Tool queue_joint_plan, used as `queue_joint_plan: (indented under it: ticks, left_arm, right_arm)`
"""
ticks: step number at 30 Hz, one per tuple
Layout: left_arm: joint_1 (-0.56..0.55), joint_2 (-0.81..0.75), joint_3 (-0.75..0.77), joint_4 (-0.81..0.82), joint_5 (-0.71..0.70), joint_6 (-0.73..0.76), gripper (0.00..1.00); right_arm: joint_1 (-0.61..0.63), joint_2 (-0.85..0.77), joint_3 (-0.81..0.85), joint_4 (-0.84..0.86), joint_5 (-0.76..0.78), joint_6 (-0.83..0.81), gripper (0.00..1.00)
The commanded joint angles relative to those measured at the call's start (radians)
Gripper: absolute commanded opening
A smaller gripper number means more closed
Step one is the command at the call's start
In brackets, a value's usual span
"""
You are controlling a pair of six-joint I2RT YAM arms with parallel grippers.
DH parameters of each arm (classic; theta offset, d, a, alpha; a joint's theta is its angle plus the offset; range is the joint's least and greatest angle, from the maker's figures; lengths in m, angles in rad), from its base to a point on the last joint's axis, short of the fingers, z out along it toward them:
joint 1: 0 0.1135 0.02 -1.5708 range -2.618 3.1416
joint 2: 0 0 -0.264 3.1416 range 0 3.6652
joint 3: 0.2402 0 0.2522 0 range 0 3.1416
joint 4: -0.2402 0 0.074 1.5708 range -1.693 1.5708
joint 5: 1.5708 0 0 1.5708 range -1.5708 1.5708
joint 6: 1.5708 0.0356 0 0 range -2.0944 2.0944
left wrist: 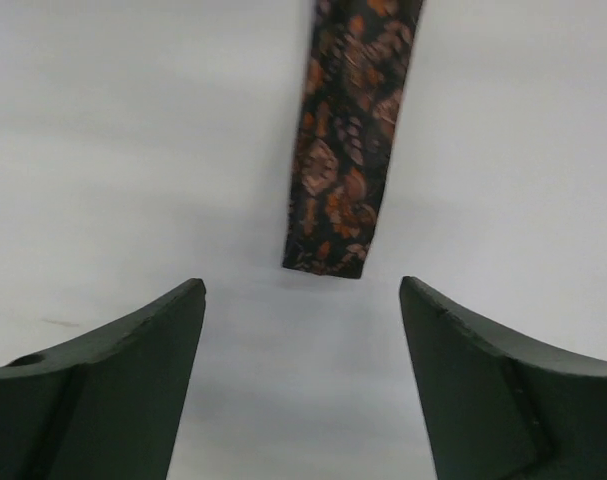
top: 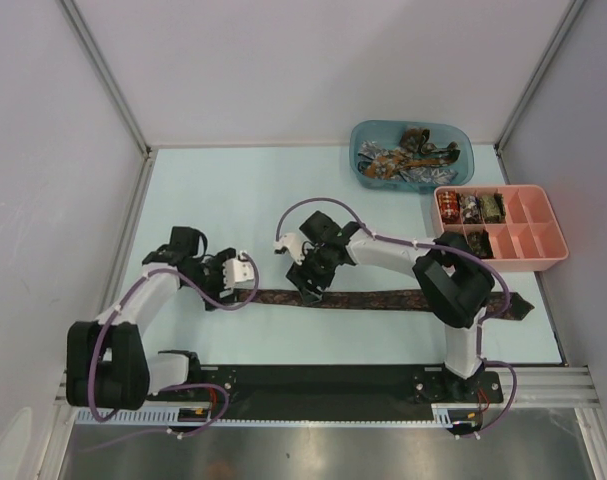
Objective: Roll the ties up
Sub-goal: Roll the tie at the center of the board.
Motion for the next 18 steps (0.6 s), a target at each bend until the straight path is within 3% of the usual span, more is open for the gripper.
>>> queue_joint_plan:
  ticks: [1, 5, 6, 7, 10, 12, 14, 16, 18]
  left_arm:
    - [0.018, -0.187, 0.106, 0.082, 0.169, -0.181, 0.99]
    - [0.010, -0.278, 0.201, 0.299, 0.208, -0.512, 1.00]
    - [0.009, -0.282, 0.212, 0.313, 0.218, -0.583, 0.99]
    - [0.007, -0.279, 0.215, 0.336, 0.241, -0.598, 1.00]
    - [0.001, -0.234, 0.235, 0.321, 0.301, -0.622, 0.99]
    - [0.001, -0.172, 0.267, 0.267, 0.336, -0.533, 0.99]
    - [0.001, -0.135, 0.283, 0.114, 0.334, -0.408, 1.00]
    - [0.019, -0.145, 0.243, 0.060, 0.291, -0.257, 0.99]
    - [0.039, -0.165, 0.156, 0.046, 0.277, -0.124, 0.99]
  right_arm:
    - [-0.059, -0.050, 0.149, -0.007, 0.072, 0.017, 0.71]
    - [-0.125, -0.073, 0.344, -0.070, 0.188, 0.010, 0.79]
    - [-0.145, -0.090, 0.364, -0.040, 0.214, 0.036, 0.85]
    - [-0.159, -0.126, 0.375, 0.043, 0.258, 0.107, 0.96]
    - [-0.187, -0.136, 0.416, 0.131, 0.346, 0.261, 1.00]
    - [-0.199, -0.099, 0.451, 0.139, 0.285, 0.254, 1.00]
    - [-0.207, -0.038, 0.491, 0.071, 0.196, 0.254, 1.00]
    - [-0.213, -0.010, 0.505, -0.031, -0.012, 0.237, 0.97]
    - [-0.196, -0.001, 0.463, -0.067, -0.117, 0.276, 0.96]
